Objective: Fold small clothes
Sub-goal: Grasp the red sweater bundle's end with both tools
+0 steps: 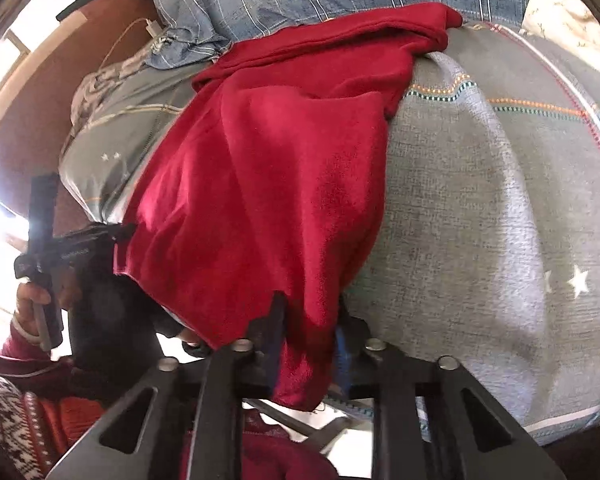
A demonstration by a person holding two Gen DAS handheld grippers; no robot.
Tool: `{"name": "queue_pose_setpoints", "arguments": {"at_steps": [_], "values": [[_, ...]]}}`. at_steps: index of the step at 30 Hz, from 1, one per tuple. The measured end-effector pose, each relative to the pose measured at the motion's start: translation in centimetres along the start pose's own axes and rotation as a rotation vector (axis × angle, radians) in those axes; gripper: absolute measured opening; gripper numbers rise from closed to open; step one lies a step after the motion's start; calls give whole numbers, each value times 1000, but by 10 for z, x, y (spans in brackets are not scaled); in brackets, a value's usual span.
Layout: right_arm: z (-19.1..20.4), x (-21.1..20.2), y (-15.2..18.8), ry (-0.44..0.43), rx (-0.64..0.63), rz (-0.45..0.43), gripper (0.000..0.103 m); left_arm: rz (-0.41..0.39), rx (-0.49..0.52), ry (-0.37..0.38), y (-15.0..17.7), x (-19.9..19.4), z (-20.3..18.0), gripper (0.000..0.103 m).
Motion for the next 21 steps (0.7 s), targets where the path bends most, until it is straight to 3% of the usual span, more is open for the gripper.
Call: {"name": "queue_pose_setpoints", "arguments": {"at_steps": [1, 6, 11, 14, 16, 17, 20, 21], "values": [[2, -1, 0, -2, -6, -3, 17, 9, 6, 15, -1, -2, -1, 5], [25, -27, -1, -104, -99, -52, 12, -29, 21, 57, -1, -32, 9, 4], [19, -10, 2, -94, -105, 7, 12, -45, -5, 56, -2, -41, 20, 4], [8, 6, 1, -100, -57, 62, 19, -18, -6, 60, -3, -29, 15, 4], [5, 8, 0, -128, -36, 66, 43, -6, 10, 54, -2, -24, 12, 4], [4, 10, 0, -142, -28, 69, 46, 2, 12, 54, -2, -21, 9, 4], [9, 16, 2, -141, -45, 82, 45, 27, 4, 65, -4, -10, 4, 11], [12, 17, 3, -139, -61, 82, 42, 35, 2, 71, -5, -7, 4, 20]]}}
Point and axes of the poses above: each gripper's, at about its wrist camera, not at the fingertips, and x roughly the way its jaws point, z to its left, y to its underside, the point moved 2 cm from there along x, roughly the way its jaws point, and after that the axes turned 4 degrees about z, right-handed, at the moved point
